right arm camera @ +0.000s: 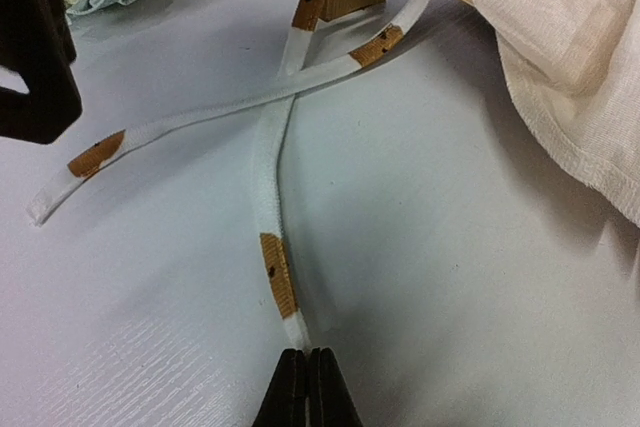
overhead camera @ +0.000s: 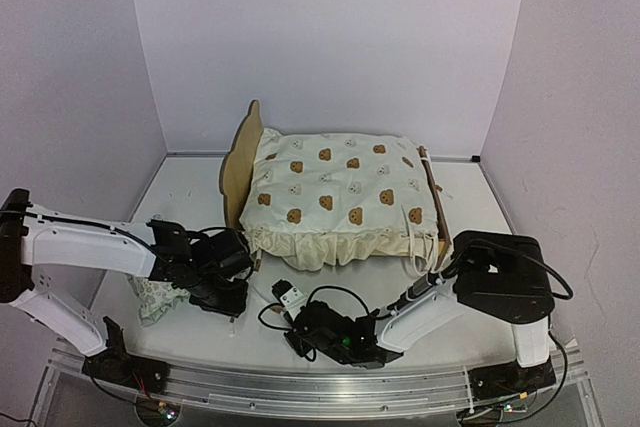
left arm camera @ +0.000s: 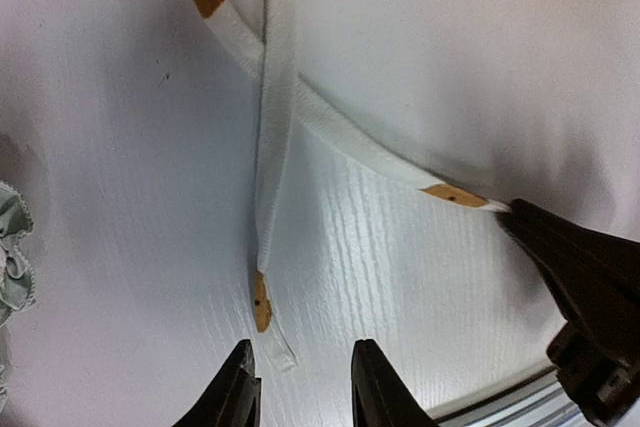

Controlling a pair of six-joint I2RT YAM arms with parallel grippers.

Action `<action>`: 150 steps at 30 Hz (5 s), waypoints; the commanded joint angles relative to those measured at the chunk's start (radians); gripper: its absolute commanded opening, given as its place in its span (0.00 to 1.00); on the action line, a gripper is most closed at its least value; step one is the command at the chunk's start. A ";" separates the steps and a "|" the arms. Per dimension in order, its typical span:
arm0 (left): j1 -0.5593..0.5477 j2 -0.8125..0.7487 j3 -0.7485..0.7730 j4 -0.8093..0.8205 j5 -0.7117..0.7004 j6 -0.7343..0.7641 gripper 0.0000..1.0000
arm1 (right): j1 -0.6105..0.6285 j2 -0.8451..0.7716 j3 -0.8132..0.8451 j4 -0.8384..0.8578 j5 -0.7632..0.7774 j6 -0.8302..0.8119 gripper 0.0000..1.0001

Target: Set up the pet bed

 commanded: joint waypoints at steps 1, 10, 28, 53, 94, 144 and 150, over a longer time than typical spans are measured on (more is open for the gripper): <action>0.003 -0.097 0.053 -0.039 -0.032 0.019 0.51 | -0.005 -0.066 0.022 -0.008 -0.031 -0.024 0.00; 0.103 -0.067 0.059 0.079 -0.127 0.057 0.41 | -0.011 -0.091 0.035 -0.008 -0.076 -0.037 0.00; 0.292 0.115 -0.010 0.439 -0.006 0.272 0.36 | -0.016 -0.120 0.024 -0.042 -0.118 0.004 0.00; 0.296 0.264 -0.079 0.726 -0.051 0.205 0.27 | -0.016 -0.127 0.022 -0.046 -0.158 0.017 0.00; 0.294 0.019 -0.207 0.655 -0.046 0.134 0.00 | -0.209 0.159 0.606 -0.522 -0.117 0.146 0.00; 0.261 -0.015 -0.196 0.591 0.035 0.078 0.01 | -0.231 0.274 0.664 -0.220 -0.380 0.023 0.00; 0.261 -0.021 -0.208 0.591 0.025 0.070 0.02 | -0.231 0.247 0.574 -0.094 -0.429 0.023 0.00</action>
